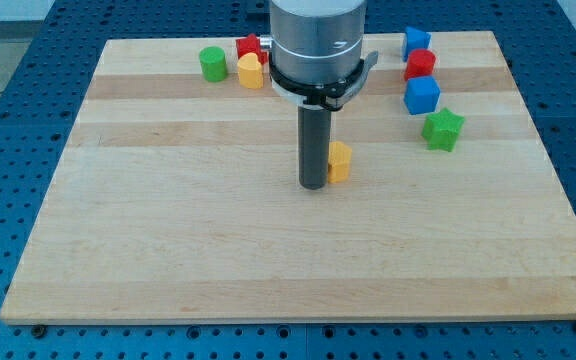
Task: Move the yellow hexagon below left to the green star
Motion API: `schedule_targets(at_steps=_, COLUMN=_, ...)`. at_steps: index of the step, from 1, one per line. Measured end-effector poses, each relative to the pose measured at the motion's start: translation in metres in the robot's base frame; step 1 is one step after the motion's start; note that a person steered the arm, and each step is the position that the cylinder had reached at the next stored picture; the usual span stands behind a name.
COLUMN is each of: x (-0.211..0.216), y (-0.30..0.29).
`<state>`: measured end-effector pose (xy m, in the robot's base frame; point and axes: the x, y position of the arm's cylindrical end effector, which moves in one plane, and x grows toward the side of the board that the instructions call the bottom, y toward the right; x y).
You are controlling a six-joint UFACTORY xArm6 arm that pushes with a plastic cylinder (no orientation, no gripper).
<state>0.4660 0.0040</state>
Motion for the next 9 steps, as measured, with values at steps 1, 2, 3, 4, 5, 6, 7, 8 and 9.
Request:
schedule_targets(at_steps=1, x=-0.011, y=-0.033)
schedule_targets(at_steps=2, x=-0.015, y=-0.016)
schedule_targets(at_steps=3, x=-0.023, y=0.018)
schedule_targets(at_steps=4, x=-0.04, y=0.018)
schedule_targets(at_steps=5, x=-0.039, y=0.046)
schedule_targets(at_steps=6, x=-0.036, y=0.06)
schedule_targets(at_steps=7, x=-0.036, y=0.025)
schedule_targets(at_steps=8, x=-0.029, y=0.013)
schedule_targets(at_steps=9, x=-0.008, y=0.048)
